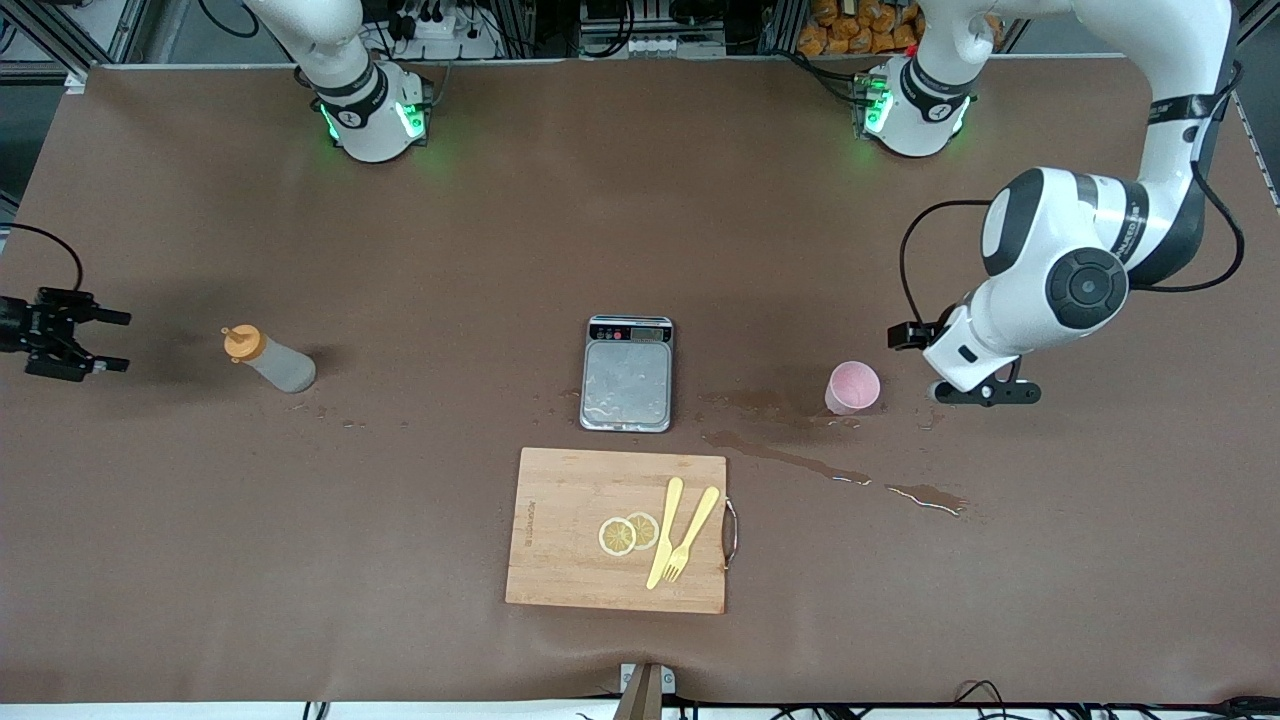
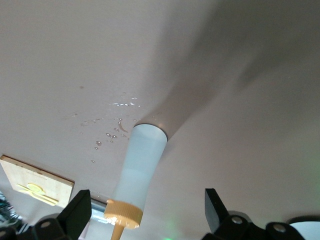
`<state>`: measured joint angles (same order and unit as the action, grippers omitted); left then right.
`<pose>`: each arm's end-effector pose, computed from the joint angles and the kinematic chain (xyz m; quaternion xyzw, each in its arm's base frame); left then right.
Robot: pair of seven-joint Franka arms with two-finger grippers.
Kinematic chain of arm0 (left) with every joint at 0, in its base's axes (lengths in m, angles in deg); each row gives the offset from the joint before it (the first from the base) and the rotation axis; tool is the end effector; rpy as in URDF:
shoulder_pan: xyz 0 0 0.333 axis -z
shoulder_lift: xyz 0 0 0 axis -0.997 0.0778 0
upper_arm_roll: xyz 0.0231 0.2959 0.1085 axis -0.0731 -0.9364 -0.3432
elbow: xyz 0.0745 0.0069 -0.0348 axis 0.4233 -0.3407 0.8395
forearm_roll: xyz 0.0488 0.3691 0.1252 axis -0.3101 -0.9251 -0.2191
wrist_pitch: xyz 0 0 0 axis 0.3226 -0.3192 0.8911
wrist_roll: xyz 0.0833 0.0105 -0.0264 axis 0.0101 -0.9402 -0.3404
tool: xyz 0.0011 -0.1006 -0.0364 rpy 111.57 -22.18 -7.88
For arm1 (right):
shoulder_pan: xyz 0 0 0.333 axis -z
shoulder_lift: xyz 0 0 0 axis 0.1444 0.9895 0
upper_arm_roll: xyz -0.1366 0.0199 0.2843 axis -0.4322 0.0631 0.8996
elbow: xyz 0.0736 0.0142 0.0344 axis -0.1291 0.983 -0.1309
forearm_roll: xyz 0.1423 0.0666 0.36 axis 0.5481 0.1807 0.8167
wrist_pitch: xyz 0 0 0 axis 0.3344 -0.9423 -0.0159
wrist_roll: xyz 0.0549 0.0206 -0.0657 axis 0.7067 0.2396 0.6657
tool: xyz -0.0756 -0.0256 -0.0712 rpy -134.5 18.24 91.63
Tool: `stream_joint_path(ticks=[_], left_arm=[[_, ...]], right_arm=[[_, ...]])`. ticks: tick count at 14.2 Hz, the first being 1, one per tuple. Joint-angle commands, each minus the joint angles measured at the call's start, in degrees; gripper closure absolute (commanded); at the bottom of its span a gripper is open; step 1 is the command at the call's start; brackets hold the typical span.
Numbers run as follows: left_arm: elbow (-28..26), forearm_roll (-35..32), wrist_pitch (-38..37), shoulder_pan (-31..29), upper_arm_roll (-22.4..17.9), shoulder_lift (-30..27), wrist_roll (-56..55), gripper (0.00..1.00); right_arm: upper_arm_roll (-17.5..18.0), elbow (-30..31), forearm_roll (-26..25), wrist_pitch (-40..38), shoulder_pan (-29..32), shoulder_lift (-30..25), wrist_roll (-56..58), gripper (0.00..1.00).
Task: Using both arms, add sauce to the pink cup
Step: 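Grasp the pink cup with the left gripper while the right gripper grasps the bottle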
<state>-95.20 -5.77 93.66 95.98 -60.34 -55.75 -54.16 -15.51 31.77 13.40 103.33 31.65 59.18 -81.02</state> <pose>0.5691 -0.1360 0.3460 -0.9950 0.0100 0.0994 0.0091 0.5225 -0.3481 0.2763 -0.7869 0.4917 0.2359 0.2887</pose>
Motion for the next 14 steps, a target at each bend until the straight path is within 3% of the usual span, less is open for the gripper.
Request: stream_joint_path(ticks=[1, 5, 9, 14], left_arm=[[-1.1, 3.7, 5.8, 0.3, 0.2, 1.7, -4.0, 0.00], [-1.3, 5.5, 10.1, 1.8, 0.2, 4.5, -8.5, 0.00], [-0.8, 5.5, 16.2, 2.0, 0.1, 8.6, -14.5, 0.00], [-0.8, 5.5, 17.0, 2.0, 0.1, 11.1, -14.5, 0.00]], right_arm=[[1.2, -2.0, 3.6, -2.0, 2.0, 3.5, -6.1, 0.00], [1.2, -2.0, 10.9, -3.5, 2.9, 7.5, -16.5, 0.00], [1.2, -1.9, 16.5, -6.6, 4.5, 12.4, -16.8, 0.00], [1.2, -1.7, 18.6, -11.8, 5.0, 15.8, -17.4, 0.00]])
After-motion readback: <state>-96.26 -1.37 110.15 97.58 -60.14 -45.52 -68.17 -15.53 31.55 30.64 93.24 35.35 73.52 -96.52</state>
